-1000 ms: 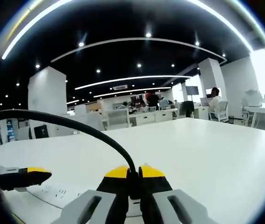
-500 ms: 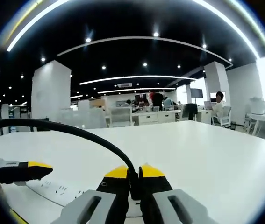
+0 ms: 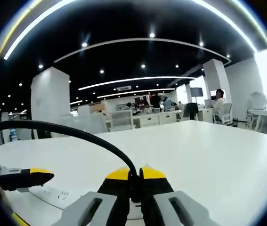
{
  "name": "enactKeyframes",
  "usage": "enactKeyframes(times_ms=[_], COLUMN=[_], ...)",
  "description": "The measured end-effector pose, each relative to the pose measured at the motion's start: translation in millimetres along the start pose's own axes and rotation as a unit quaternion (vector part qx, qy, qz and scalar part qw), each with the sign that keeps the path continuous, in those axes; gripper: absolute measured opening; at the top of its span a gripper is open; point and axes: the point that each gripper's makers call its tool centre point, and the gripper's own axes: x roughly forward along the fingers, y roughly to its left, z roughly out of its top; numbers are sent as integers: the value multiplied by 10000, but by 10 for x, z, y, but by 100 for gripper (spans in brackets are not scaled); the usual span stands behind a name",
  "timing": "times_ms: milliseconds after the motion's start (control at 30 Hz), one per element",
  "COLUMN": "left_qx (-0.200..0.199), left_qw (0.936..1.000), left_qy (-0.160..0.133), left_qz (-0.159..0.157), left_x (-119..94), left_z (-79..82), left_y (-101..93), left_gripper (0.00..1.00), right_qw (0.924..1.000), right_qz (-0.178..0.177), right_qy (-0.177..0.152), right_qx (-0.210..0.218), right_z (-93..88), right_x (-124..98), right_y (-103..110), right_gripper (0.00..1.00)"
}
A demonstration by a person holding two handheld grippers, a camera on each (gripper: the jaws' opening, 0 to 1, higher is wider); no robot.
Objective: Locate the USB plug end of the data cable currently connected to the USB port on the desk. Grip the plug, withdraw it from the port, and place it onto the desktop.
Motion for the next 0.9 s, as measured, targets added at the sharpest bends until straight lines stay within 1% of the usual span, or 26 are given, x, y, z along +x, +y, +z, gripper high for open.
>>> enactKeyframes(times_ms=[233,633,767,800,900], left_qx=[41,67,59,58,54], left_qw=[10000,9999,10000,10000,10000], left_qy=[34,68,64,67,64], left_qz=[-15,-38,-35,-33,-34], left_x=[-19,33,50,54,65], left_z=[-14,-17,-13,-14,-11], left_y=[-23,4,19,23,30], left_gripper=[78,78,78,78,78], right_qw=[10000,10000,9999,9995,9995], right_qz=[50,58,118,158,161], right_qy=[-18,-19,-45,-65,-74], right_qx=[-21,-8,74,256,267], right_z=[20,34,36,40,45], right_x=[1,58,90,103,112], right_y=[18,6,-9,-22,-28], right_gripper=[8,8,9,9,9])
